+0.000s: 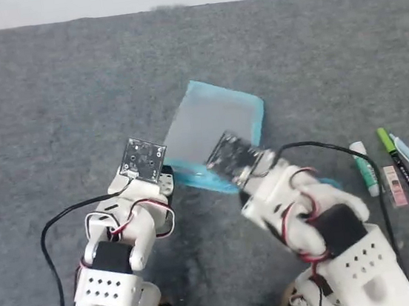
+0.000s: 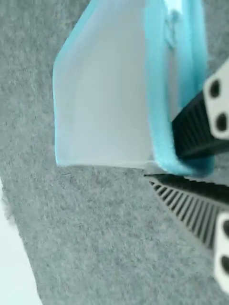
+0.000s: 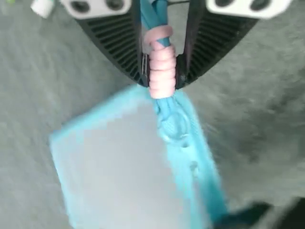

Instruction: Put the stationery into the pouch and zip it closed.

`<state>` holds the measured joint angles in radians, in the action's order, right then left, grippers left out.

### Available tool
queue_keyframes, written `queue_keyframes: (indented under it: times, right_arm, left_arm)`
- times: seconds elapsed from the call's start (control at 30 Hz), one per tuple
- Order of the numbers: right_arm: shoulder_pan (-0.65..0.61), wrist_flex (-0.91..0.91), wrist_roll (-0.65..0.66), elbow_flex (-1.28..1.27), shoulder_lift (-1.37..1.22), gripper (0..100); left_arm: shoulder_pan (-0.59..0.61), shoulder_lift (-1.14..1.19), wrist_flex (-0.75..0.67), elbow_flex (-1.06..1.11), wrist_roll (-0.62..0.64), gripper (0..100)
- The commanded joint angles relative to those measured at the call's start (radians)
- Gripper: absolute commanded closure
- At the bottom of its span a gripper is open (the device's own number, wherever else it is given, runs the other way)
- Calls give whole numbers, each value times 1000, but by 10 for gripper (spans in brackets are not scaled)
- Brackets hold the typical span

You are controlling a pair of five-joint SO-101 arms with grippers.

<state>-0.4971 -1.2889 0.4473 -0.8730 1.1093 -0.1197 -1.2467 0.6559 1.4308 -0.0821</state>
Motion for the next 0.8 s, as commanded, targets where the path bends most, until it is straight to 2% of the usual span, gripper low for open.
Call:
queue_keyframes:
  times: [0.0,0.27,0.47,0.63,0.77]
  right_arm:
    - [162,-12,66,-14,24,992]
    - [389,42,186,-78,24,992]
    - [447,105,218,-127,-5,992]
    - [490,217,219,-123,-208,992]
    - [522,272,219,-118,-364,991]
  left_arm:
    - [21,2,11,-22,-6,989]
    - [14,-2,37,-24,-54,990]
    - [9,-2,57,-30,-83,990]
    - [-57,-2,89,-33,-95,990]
    - [-61,2,84,-33,-95,990]
